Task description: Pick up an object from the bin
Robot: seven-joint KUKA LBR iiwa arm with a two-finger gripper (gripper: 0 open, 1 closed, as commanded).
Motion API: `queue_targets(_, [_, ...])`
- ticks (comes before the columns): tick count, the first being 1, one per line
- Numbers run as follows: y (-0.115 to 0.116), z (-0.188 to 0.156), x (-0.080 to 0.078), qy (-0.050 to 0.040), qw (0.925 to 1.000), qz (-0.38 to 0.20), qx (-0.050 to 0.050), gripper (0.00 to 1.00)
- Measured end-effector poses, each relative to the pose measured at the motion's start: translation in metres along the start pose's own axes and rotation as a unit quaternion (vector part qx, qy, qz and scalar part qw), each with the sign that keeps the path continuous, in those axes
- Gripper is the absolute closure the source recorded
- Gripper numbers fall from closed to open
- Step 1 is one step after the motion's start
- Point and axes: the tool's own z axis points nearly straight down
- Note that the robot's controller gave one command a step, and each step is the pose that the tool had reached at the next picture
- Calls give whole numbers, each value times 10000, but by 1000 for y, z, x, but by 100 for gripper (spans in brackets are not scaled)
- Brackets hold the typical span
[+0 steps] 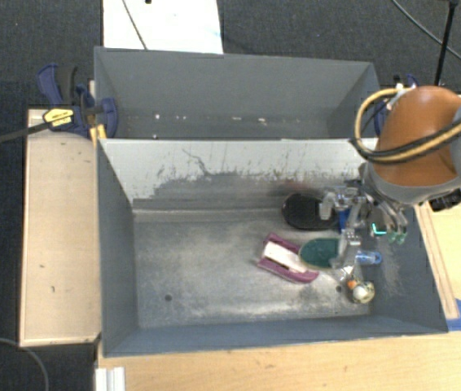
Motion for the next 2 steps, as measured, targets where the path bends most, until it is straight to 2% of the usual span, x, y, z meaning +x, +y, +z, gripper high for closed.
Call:
queue_targets(1, [-52,77,-31,-88,9999,-110,13,0])
queue_targets(2, [-52,69,-34,-138,9998,-136,34,100])
